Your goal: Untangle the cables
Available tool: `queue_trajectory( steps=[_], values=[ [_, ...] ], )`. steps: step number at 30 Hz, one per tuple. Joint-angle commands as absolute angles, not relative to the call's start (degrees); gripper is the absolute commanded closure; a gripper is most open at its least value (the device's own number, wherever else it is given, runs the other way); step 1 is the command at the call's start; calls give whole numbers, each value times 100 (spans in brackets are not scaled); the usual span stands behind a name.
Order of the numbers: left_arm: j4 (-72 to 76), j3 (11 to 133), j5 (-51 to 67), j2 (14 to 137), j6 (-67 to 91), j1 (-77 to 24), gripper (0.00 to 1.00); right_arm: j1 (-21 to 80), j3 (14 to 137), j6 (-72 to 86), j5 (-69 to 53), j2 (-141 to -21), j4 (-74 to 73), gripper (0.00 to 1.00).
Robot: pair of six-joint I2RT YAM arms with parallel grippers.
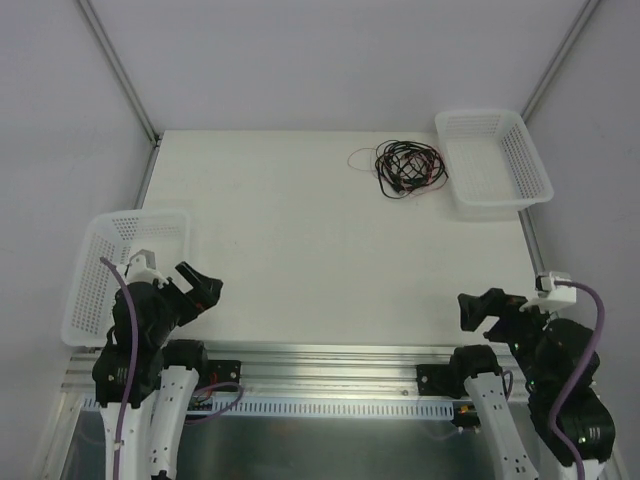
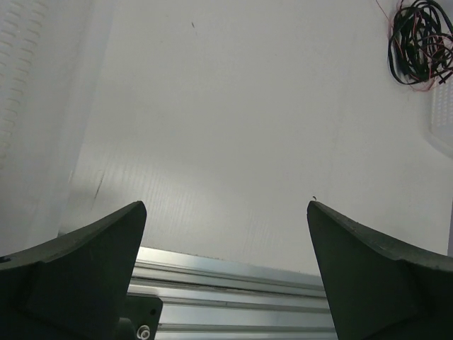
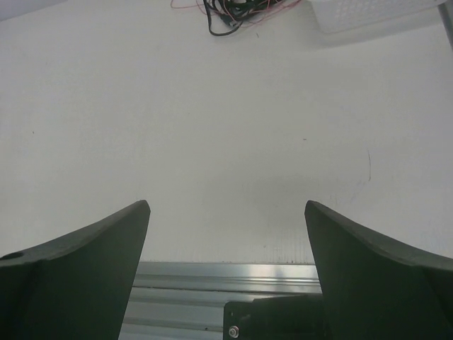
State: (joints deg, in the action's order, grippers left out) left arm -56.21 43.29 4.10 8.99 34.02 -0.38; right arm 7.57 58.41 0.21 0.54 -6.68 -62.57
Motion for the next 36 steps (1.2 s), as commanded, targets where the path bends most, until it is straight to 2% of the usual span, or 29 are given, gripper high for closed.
queue_trajectory(
  steps=[1, 10, 13, 18, 26, 35, 36],
  values=[
    [-4695, 4280, 940, 1519, 3595, -35, 1, 721, 5652, 351, -105, -1580, -5426, 3],
    [-4035, 4378, 1564, 2952, 2373, -35, 1, 738, 6151, 448, -369, -4743, -3993, 3],
    [-3658, 4176, 1870, 3216, 2417, -35, 1, 817, 6450, 641, -45, -5834, -3482, 3],
    [-2867, 3640, 2065, 3656, 2268, -35, 1, 1151, 6977, 1352, 1255, -7310, -2323, 3],
    [-2575, 3331, 2127, 3639, 2048, -35, 1, 1503, 9025, 2179, 2758, -10656, -2092, 3],
    [-2584, 3349, 2065, 3638, 2039, -35, 1, 1573, 11055, 2733, 3015, -12952, -2556, 1],
    [-2575, 3349, 2074, 3647, 2030, -35, 1, 1565, 11222, 2768, 2989, -13077, -2662, 3]
  ],
)
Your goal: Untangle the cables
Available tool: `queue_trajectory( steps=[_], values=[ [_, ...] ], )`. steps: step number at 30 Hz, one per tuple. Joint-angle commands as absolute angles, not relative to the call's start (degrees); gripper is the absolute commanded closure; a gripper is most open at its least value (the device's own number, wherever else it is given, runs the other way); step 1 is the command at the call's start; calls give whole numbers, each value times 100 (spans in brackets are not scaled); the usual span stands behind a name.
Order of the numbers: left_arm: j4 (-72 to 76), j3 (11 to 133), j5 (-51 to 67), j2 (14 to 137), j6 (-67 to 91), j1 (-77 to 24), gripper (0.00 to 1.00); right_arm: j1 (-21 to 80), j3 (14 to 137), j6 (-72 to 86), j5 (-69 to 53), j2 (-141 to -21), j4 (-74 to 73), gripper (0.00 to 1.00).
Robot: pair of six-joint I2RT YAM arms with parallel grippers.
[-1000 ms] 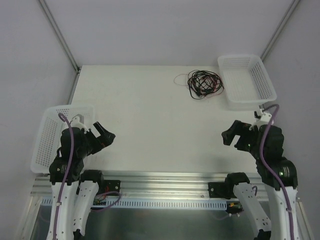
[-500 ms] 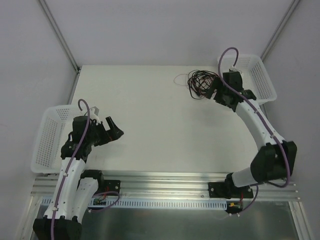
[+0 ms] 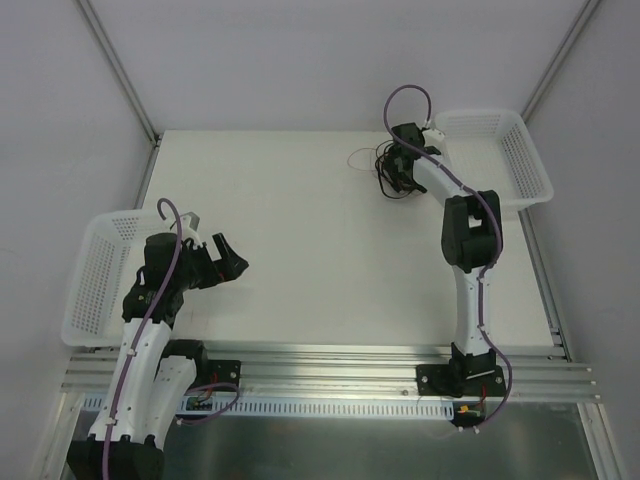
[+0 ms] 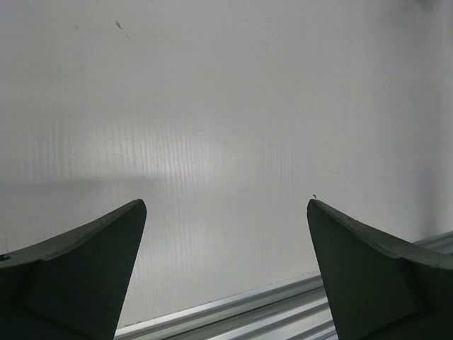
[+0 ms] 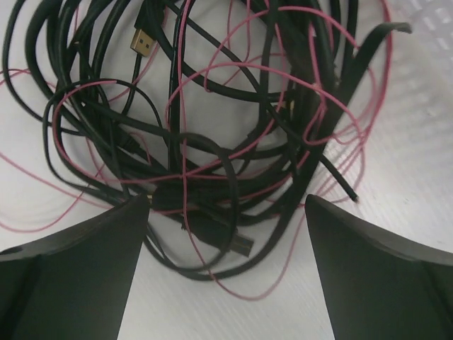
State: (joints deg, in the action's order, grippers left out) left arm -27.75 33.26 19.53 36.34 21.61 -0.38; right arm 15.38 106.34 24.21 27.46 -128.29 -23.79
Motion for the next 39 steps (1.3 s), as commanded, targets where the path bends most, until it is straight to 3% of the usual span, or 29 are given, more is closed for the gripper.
queue_trajectory(
  steps=[1, 5, 8, 11, 12, 15, 25, 30, 34, 37, 39],
  values=[
    [-2575, 3340, 2092, 3656, 2030, -35, 1, 1573, 11441, 2803, 2962, -13200, -2759, 4],
    [-2575, 3331, 2118, 3647, 2039, -35, 1, 1617, 11549, 2882, 2927, -13465, -3049, 14],
    [-2575, 3340, 2118, 3639, 2048, -35, 1, 1652, 11453, 2953, 2769, -13483, -3383, 29],
    [-2540, 3322, 2188, 3639, 2039, -35, 1, 1696, 11268, 2909, 2497, -13386, -3515, 51],
    [-2540, 3322, 2206, 3630, 2039, -35, 1, 1722, 11128, 2848, 2426, -13351, -3568, 68],
    [-2531, 3305, 2241, 3595, 2039, -35, 1, 1906, 10341, 2664, 1952, -12974, -3411, 99],
    [-2444, 3217, 2583, 3577, 2048, -35, 1, 3407, 6439, 1574, 933, -10215, -2400, 99],
    [-2399, 3190, 2716, 3718, 2057, -289, 1, 4523, 5380, 1117, 703, -8880, -2645, 99],
    [-2391, 3208, 2322, 3814, 2390, -1105, 1, 5018, 5011, 1046, 940, -8230, -3085, 80],
    [-2356, 3208, 1892, 3893, 2864, -2019, 1, 5027, 4720, 1081, 1115, -7492, -3198, 48],
    [-2303, 3164, 1627, 3972, 3223, -2644, 1, 5027, 4755, 1081, 1430, -7121, -3313, 36]
  ],
)
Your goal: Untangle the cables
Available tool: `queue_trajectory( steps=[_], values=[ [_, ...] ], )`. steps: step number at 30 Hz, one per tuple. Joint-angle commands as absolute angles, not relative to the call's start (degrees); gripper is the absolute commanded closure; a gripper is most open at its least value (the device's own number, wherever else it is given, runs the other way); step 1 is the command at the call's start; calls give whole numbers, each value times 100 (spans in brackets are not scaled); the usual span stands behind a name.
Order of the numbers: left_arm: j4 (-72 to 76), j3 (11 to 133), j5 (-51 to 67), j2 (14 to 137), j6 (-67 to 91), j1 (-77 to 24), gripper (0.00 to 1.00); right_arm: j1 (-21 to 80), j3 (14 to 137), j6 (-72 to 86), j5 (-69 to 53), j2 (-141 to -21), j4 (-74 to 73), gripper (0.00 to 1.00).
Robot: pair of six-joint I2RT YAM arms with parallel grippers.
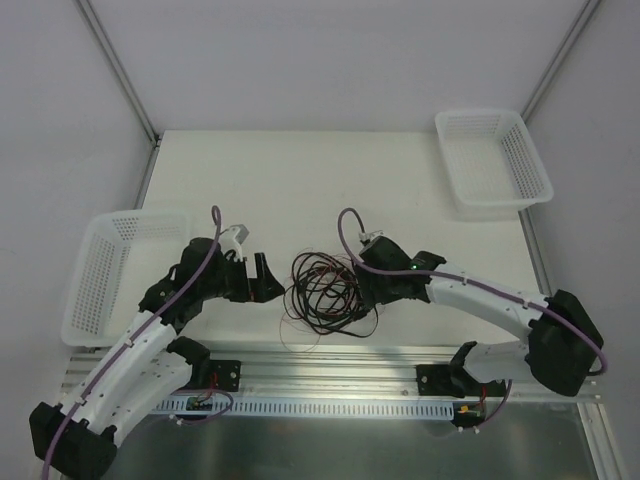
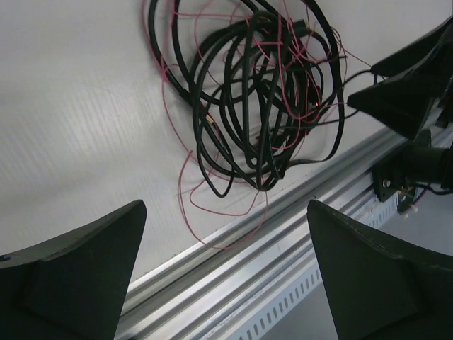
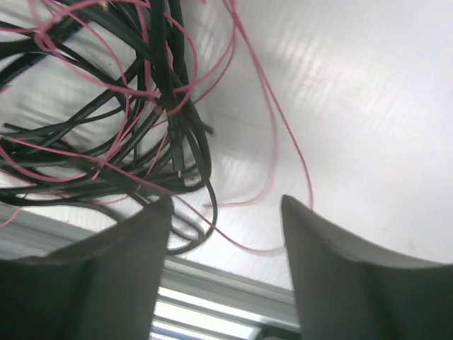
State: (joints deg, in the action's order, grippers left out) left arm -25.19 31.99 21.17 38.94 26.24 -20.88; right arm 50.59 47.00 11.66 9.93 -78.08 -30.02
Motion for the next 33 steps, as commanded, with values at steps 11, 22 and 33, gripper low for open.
queue_trajectory(
  steps=[11, 22, 33],
  values=[
    [-1329, 2637, -430, 4665, 4983, -4254, 26, 5588, 4149, 1440, 1371, -5151, -2471, 27],
    [-528, 2619, -624, 6019, 5106, -4605, 64, 6732, 3893, 1942, 1644, -6264, -899, 27],
    [-439, 2470, -765, 5863, 5317, -5062, 100, 6926, 4341, 2610, 1599, -8199, 667, 29]
  ],
)
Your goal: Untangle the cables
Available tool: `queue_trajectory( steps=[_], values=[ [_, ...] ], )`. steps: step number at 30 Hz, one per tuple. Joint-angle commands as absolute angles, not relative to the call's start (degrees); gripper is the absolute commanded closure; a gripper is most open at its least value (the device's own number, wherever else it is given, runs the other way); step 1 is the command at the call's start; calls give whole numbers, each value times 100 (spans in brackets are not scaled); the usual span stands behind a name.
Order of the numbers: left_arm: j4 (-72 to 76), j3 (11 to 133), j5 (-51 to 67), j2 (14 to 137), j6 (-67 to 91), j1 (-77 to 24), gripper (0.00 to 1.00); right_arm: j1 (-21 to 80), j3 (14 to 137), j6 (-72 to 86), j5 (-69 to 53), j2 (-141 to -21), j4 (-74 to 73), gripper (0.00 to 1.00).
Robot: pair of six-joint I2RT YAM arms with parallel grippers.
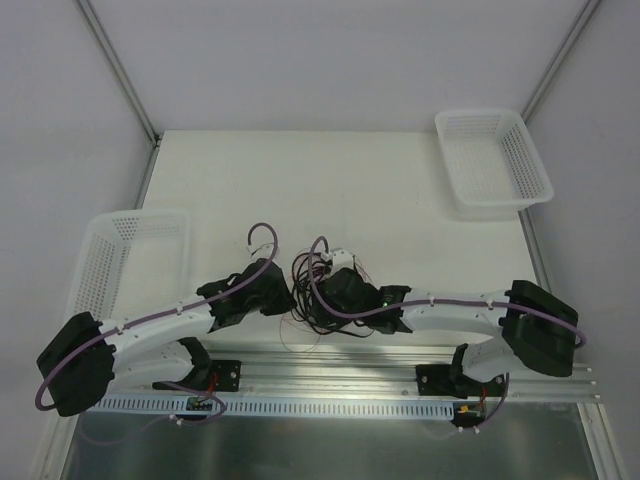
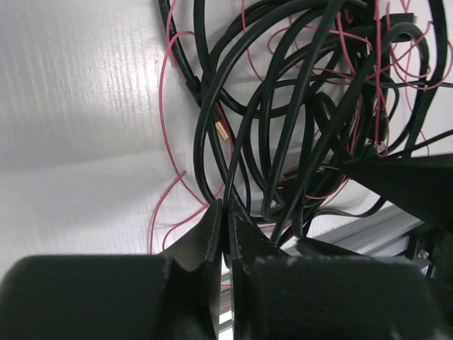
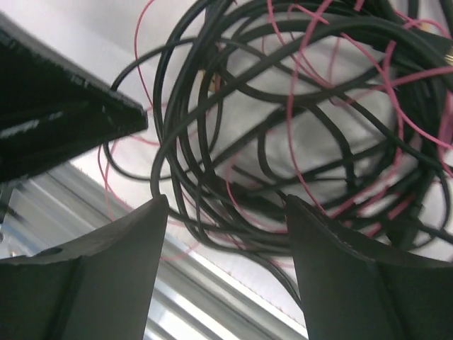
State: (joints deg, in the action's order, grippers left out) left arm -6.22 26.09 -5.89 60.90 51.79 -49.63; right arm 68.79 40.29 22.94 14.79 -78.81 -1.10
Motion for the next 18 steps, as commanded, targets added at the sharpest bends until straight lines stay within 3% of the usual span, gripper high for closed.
queue_trajectory(
  steps=[1, 5, 8, 14, 16, 18],
  values=[
    [-439, 2435, -773, 5740, 5335, -5080, 100, 6934, 4490, 2602, 1634, -8331, 668, 30],
    [-448, 2312, -774, 5441, 5405, -5098, 100, 6943, 4877, 2540, 1705, -8885, 615, 32],
    [-510, 2303, -773, 5177, 5379, -5098, 100, 6943, 5001, 2575, 1880, -9193, 431, 41],
    [-1668, 2890, -1343, 4475, 5090, -5089, 100, 6698, 4555, 2768, 2697, -8790, -412, 90],
    [-2211, 3293, -1694, 4212, 4975, -5080, 100, 6444, 4352, 2935, 2803, -8353, -825, 99],
    [-2556, 3576, -1941, 4035, 4782, -5054, 100, 6276, 4054, 3006, 2988, -7991, -1175, 99]
  ],
)
